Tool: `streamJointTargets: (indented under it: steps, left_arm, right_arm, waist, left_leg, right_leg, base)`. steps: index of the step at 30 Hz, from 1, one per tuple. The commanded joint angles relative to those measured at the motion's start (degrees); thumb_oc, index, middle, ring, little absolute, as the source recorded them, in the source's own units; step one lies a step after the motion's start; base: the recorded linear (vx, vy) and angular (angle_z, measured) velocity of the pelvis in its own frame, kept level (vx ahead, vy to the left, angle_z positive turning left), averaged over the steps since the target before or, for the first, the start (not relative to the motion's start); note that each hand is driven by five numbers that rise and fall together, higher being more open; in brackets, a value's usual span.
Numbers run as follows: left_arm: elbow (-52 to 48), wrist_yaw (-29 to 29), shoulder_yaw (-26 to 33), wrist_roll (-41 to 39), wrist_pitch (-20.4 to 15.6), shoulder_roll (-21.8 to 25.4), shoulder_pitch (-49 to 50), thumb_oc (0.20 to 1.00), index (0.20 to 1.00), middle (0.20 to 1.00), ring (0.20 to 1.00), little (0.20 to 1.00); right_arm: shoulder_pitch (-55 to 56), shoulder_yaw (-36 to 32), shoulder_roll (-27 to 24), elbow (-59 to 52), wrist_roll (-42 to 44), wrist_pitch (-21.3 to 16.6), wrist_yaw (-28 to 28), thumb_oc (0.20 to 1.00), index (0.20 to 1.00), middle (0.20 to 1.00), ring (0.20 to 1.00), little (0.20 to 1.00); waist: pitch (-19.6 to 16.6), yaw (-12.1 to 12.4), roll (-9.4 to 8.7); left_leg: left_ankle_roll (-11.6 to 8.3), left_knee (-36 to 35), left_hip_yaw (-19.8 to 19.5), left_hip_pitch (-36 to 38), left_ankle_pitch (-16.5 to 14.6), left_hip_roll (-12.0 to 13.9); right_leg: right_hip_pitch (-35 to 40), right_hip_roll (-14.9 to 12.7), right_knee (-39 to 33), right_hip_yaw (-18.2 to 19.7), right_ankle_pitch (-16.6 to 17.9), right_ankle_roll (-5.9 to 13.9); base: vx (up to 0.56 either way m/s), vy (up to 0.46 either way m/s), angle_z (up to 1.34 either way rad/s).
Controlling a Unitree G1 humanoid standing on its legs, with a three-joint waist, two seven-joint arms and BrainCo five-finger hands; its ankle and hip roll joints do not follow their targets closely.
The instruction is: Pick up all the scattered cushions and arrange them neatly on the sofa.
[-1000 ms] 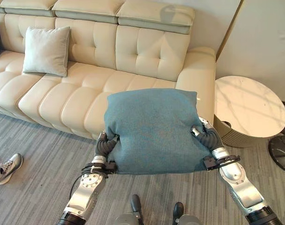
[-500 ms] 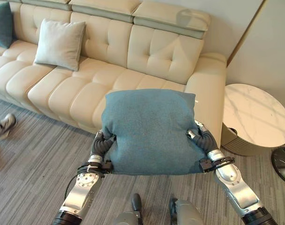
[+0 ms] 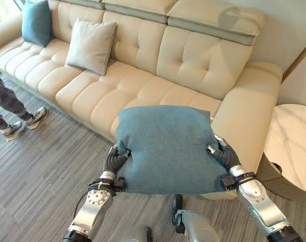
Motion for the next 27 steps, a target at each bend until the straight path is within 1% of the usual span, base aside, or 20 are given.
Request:
streamJointTargets:
  steps: [1, 2, 3, 4, 5, 6, 9, 11, 13, 15, 16, 17, 18, 20, 21, 22, 23, 25, 26, 27]
  left_arm:
    - [-6.2, -3.4, -3.4, 1.6, -5.8, -1.8, -7.2, 0.2, 0.2, 0.2, 0.2, 0.2]
    - [-6.3, -3.3, -3.2, 1.8, -5.6, -1.4, -7.4, 0.2, 0.2, 0.2, 0.2, 0.2]
    - [-6.4, -3.2, -3.1, 1.8, -5.6, -1.3, -7.4, 0.2, 0.2, 0.2, 0.2, 0.2]
    - [-6.5, -3.2, -3.1, 1.8, -5.6, -1.3, -7.4, 0.2, 0.2, 0.2, 0.2, 0.2]
    - [-6.6, -2.8, -2.5, 1.8, -5.6, -1.1, -7.1, 0.2, 0.2, 0.2, 0.2, 0.2]
    - [-6.6, -2.8, -2.6, 1.8, -5.6, -1.1, -7.2, 0.2, 0.2, 0.2, 0.2, 0.2]
    - [-6.5, -1.6, -2.2, 1.7, -5.7, -1.4, -6.9, 0.2, 0.2, 0.2, 0.2, 0.2]
    - [-6.3, -0.9, -2.6, 1.5, -6.0, -2.0, -7.3, 0.2, 0.2, 0.2, 0.2, 0.2]
    - [-6.0, -1.6, -2.9, 1.3, -5.9, -2.2, -7.0, 0.2, 0.2, 0.2, 0.2, 0.2]
    - [-6.1, -2.5, -3.4, 1.6, -5.6, -2.2, -6.7, 0.2, 0.2, 0.2, 0.2, 0.2]
    - [-6.1, -2.5, -3.4, 1.6, -5.6, -2.2, -6.7, 0.2, 0.2, 0.2, 0.2, 0.2]
    - [-6.5, -3.2, -2.9, 1.9, -5.2, -1.3, -5.6, 0.2, 0.2, 0.2, 0.2, 0.2]
    - [-6.4, -2.8, -1.6, 2.5, -5.0, 0.1, -5.2, 0.2, 0.2, 0.2, 0.2, 0.2]
    - [-6.5, -2.6, -0.2, 2.7, -5.0, 1.1, -4.0, 0.2, 0.2, 0.2, 0.2, 0.2]
    - [-6.6, -2.9, -0.1, 3.1, -5.1, 0.9, -3.4, 0.2, 0.2, 0.2, 0.2, 0.2]
    - [-6.5, -2.9, 0.4, 3.5, -5.2, 0.7, -2.9, 0.2, 0.2, 0.2, 0.2, 0.2]
    - [-6.5, -2.9, 0.4, 3.5, -5.2, 0.7, -2.9, 0.2, 0.2, 0.2, 0.2, 0.2]
    - [-5.9, -2.6, 0.4, 3.7, -5.3, 0.5, -3.2, 0.2, 0.2, 0.2, 0.2, 0.2]
    - [-5.7, -2.7, 0.8, 3.8, -5.3, 0.5, -3.7, 0.2, 0.2, 0.2, 0.2, 0.2]
    - [-5.7, -2.7, 0.8, 3.8, -5.3, 0.5, -3.7, 0.2, 0.2, 0.2, 0.2, 0.2]
  right_arm:
    - [-3.9, 4.7, 2.5, -6.8, 1.3, -5.7, 3.2, 0.2, 0.2, 0.2, 0.2, 0.2]
    - [-4.5, 4.1, 2.3, -6.8, 0.6, -5.6, 2.7, 0.2, 0.2, 0.2, 0.2, 0.2]
    - [-4.5, 3.8, 2.2, -6.7, 0.2, -5.6, 2.7, 0.2, 0.2, 0.2, 0.2, 0.2]
    - [-4.5, 3.8, 2.2, -6.8, 0.2, -5.6, 2.7, 0.2, 0.2, 0.2, 0.2, 0.2]
    - [-4.1, 3.1, 2.2, -6.4, -0.4, -5.5, 2.4, 0.2, 0.2, 0.2, 0.2, 0.2]
    - [-4.1, 3.1, 2.2, -6.5, -0.4, -5.5, 2.4, 0.2, 0.2, 0.2, 0.2, 0.2]
    - [-3.7, 2.1, 2.2, -5.4, -1.8, -5.2, 1.7, 0.2, 0.2, 0.2, 0.2, 0.2]
    - [-3.2, 1.3, 2.3, -4.3, -2.2, -5.1, 1.5, 0.2, 0.2, 0.2, 0.2, 0.2]
    - [-2.4, 0.7, 2.5, -4.1, -2.3, -4.8, 1.6, 0.2, 0.2, 0.2, 0.2, 0.2]
    - [-1.9, 0.1, 2.9, -3.5, -3.3, -4.4, 2.2, 0.2, 0.2, 0.2, 0.2, 0.2]
    - [-1.8, 0.1, 2.9, -3.5, -3.3, -4.4, 2.2, 0.2, 0.2, 0.2, 0.2, 0.2]
    - [-1.9, 0.2, 4.0, -3.3, -3.5, -4.2, 2.7, 0.2, 0.2, 0.2, 0.2, 0.2]
    - [-3.1, 1.1, 5.6, -2.4, -3.5, -4.3, 2.8, 0.2, 0.2, 0.2, 0.2, 0.2]
    - [-3.5, 2.0, 6.9, -2.5, -3.2, -4.2, 3.2, 0.2, 0.2, 0.2, 0.2, 0.2]
    - [-3.1, 1.8, 6.8, -2.5, -3.1, -4.4, 3.7, 0.2, 0.2, 0.2, 0.2, 0.2]
    - [-3.5, 1.9, 6.4, -2.3, -2.9, -4.5, 3.9, 0.2, 0.2, 0.2, 0.2, 0.2]
    - [-3.5, 1.9, 6.4, -2.3, -2.9, -4.5, 3.9, 0.2, 0.2, 0.2, 0.2, 0.2]
    - [-4.5, 2.5, 5.8, -1.4, -2.7, -4.7, 4.0, 0.2, 0.2, 0.2, 0.2, 0.2]
    - [-5.8, 2.6, 5.5, -0.7, -2.3, -4.6, 3.5, 0.2, 0.2, 0.2, 0.2, 0.2]
    - [-5.8, 2.7, 5.5, -0.7, -2.3, -4.6, 3.5, 0.2, 0.2, 0.2, 0.2, 0.2]
  waist:
    - [-4.3, -0.9, -1.91]
    - [-4.1, -0.2, -2.9]
    - [-4.3, -0.2, -3.15]
    - [-4.2, -0.1, -3.23]
    - [-4.0, 0.8, -3.21]
    - [-4.0, 0.8, -3.27]
    - [-4.1, 1.8, -2.96]
    - [-4.3, 1.9, -2.36]
    - [-4.7, 2.0, -1.88]
    - [-5.1, 1.4, -1.58]
    - [-5.1, 1.5, -1.6]
    - [-5.4, 1.3, -1.97]
    - [-5.0, 2.7, -2.54]
    - [-4.8, 3.5, -2.77]
    - [-5.0, 3.3, -2.76]
    - [-5.4, 3.3, -2.73]
    - [-5.3, 3.3, -2.69]
    - [-5.2, 3.1, -2.75]
    - [-5.0, 3.8, -2.96]
    - [-5.0, 3.7, -2.96]
  left_leg:
    - [2.74, -8.9, 5.9, 6.7, 4.0, -0.5]
    - [3.6, -14.4, 5.5, 4.5, 1.4, 0.7]
    - [3.21, -17.8, 5.0, 3.6, 2.3, 1.5]
    - [3.19, -18.3, 5.2, 4.0, 2.4, 1.4]
    - [1.55, -24.8, 1.9, 1.9, 6.3, 3.3]
    - [1.56, -25.1, 1.9, 1.9, 6.7, 3.2]
    - [-0.72, -30.3, -6.0, -0.6, 11.7, 5.3]
    - [-2.05, -31.8, -9.4, -1.4, 13.1, 5.7]
    - [-1.53, -31.7, -9.3, -0.6, 11.6, 5.0]
    - [-0.92, -29.8, -7.2, -0.2, 10.0, 4.1]
    - [-0.91, -29.7, -7.2, -0.1, 10.0, 4.1]
    - [0.85, -28.6, -5.5, 0.6, 8.1, 2.9]
    - [2.57, -27.6, -1.3, 1.9, 6.3, 2.4]
    - [4.02, -27.6, 2.8, 4.3, 4.9, 1.3]
    - [4.38, -28.2, 3.1, 5.2, 4.8, 0.3]
    - [4.9, -29.0, 3.7, 6.4, 4.4, -1.2]
    - [4.89, -29.0, 3.7, 6.5, 4.4, -1.1]
    - [5.37, -29.8, 3.6, 7.5, 4.2, -2.8]
    - [5.38, -29.4, 3.8, 7.7, 3.7, -3.6]
    - [5.39, -29.4, 3.8, 7.8, 3.7, -3.6]
  right_leg:
    - [4.0, -3.1, -3.2, 3.3, -2.3, 4.65]
    - [5.8, -3.7, -3.2, 5.4, -3.5, 5.43]
    - [6.0, -4.1, -3.3, 6.0, -3.6, 5.67]
    - [6.1, -4.2, -3.2, 6.2, -3.8, 5.7]
    - [7.9, -4.3, -3.5, 8.8, -4.6, 6.06]
    - [7.8, -4.3, -3.6, 8.8, -4.4, 6.05]
    - [9.5, -4.7, -3.5, 13.3, -5.5, 6.66]
    - [10.1, -5.9, -2.6, 16.5, -6.2, 7.35]
    - [10.5, -6.6, -2.6, 17.4, -6.3, 7.91]
    - [10.8, -8.5, -2.5, 18.9, -5.7, 8.99]
    - [10.8, -8.5, -2.5, 18.9, -5.7, 9.01]
    - [9.9, -9.9, -1.1, 20.5, -4.4, 9.85]
    - [7.4, -11.3, 1.9, 19.2, -2.8, 10.41]
    - [5.4, -12.7, 5.5, 13.0, -1.1, 10.06]
    - [5.2, -11.5, 5.9, 12.8, -0.9, 10.04]
    - [4.5, -9.2, 4.8, 11.4, -1.6, 9.82]
    - [4.6, -9.2, 4.8, 11.4, -1.6, 9.82]
    - [2.7, -5.6, 3.5, 10.4, -2.6, 8.93]
    - [4.0, -6.0, 1.6, 7.8, -3.4, 8.66]
    - [4.1, -6.0, 1.5, 7.7, -3.4, 8.67]
  base:
    - [0.45, 0.112, -0.54]
    - [0.3, 0.149, -0.52]
    - [0.3, 0.143, -0.65]
    - [0.29, 0.218, -0.73]
    - [0.21, 0.158, -0.67]
    - [0.33, 0.269, -0.6]
    - [0.25, 0.261, -0.85]
    - [0.28, 0.4, -0.94]
    - [0.21, 0.353, -0.87]
    - [0.23, 0.425, -0.61]
    - [0.25, 0.461, -0.72]
    - [0.21, 0.476, -0.54]
    - [0.24, 0.577, -0.52]
    - [0.16, 0.387, -1.83]
    - [0.23, 0.367, -1.79]
    - [0.14, 0.214, -0.11]
    - [0.14, 0.193, 0.17]
    - [0.12, 0.131, 0.03]
    - [0.11, 0.1, 0.07]
    - [0.11, 0.042, 0.14]
